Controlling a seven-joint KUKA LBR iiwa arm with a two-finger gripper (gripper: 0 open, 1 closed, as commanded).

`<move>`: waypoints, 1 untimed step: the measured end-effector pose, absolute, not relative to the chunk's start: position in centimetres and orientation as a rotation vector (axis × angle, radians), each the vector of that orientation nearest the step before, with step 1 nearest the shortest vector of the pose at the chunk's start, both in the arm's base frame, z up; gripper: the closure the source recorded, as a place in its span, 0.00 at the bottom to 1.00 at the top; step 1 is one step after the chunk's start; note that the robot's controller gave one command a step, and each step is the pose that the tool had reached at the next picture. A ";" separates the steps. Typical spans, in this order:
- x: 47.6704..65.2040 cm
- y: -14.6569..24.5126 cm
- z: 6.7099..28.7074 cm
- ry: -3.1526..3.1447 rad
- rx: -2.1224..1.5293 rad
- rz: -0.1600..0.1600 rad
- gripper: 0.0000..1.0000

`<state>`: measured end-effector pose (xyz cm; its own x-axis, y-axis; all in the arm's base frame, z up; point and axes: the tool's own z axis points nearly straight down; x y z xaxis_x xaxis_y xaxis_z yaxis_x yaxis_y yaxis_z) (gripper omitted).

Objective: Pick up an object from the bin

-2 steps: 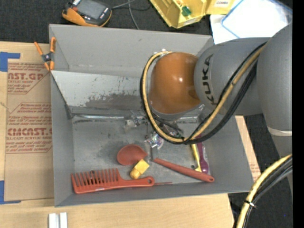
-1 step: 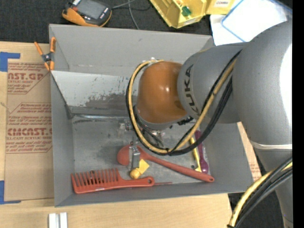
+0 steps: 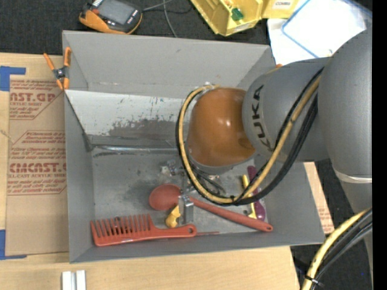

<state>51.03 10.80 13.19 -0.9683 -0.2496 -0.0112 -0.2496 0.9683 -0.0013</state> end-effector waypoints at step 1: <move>50.9 12.7 12.5 3.132 -0.003 0.011 0.00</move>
Offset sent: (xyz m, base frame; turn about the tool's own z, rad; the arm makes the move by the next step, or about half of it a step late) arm -0.0126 0.0200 -0.0274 0.0777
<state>50.93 12.67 12.46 -0.9999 -0.0018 -0.0099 -0.0019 1.0000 0.0069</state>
